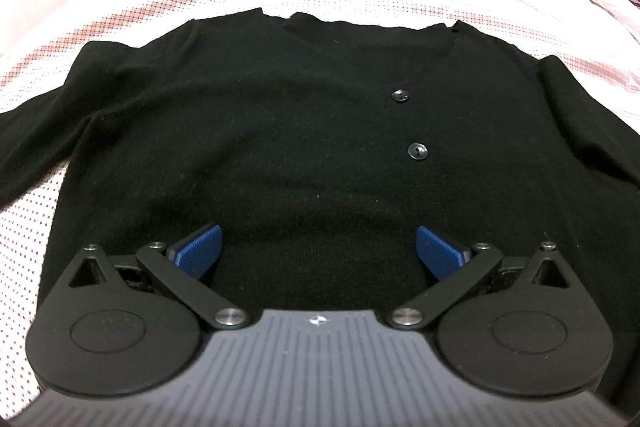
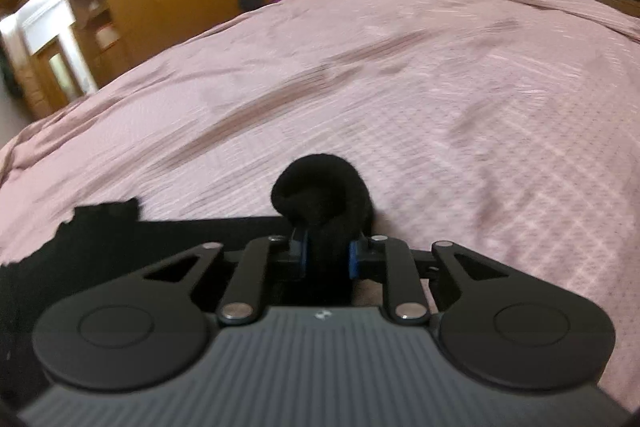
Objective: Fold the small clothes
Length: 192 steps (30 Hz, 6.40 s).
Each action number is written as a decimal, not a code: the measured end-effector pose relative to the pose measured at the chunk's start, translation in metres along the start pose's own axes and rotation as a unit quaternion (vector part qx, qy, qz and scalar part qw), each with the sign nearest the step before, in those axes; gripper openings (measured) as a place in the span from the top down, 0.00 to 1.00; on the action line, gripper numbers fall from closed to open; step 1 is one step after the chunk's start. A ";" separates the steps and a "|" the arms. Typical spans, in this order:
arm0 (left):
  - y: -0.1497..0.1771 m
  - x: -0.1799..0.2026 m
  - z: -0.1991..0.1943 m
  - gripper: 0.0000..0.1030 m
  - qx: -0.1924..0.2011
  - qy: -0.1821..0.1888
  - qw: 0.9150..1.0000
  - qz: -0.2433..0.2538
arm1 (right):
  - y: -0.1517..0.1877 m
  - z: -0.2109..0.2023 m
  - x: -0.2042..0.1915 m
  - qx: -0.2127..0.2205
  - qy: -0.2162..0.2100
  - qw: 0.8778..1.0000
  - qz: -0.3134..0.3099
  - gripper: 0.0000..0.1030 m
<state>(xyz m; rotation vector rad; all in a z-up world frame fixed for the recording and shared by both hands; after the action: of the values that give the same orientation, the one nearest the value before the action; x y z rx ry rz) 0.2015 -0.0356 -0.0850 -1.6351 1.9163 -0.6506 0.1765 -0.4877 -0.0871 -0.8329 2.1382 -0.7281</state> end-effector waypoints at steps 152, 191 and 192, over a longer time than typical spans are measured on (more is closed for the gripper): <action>-0.071 -0.158 0.002 0.35 0.079 -0.069 0.993 -0.053 | 0.063 0.043 -0.226 -0.047 -0.141 0.975 -0.163 0.39; 0.075 -0.284 -0.053 0.23 0.066 -0.095 0.947 -0.300 | 0.183 -0.081 -0.206 -0.142 -0.165 0.953 -0.210 0.39; 0.074 -0.287 -0.051 0.23 0.072 -0.098 0.944 -0.306 | 0.185 -0.080 -0.206 -0.139 -0.165 0.953 -0.213 0.39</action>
<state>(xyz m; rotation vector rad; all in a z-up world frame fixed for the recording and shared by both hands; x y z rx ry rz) 0.1493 0.2597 -0.0717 -2.1144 1.1772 -0.8020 0.1625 -0.1997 -0.0845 -1.4875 1.7957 -0.4516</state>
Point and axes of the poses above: each gripper's, at about its wrist camera, not at the fingertips, and z roughly the way its jaws point, x to its right, y to its underside, the point moved 4 cm from there along z, roughly the way its jaws point, and after that the axes turned 9 degrees about z, right-handed, at the moved point
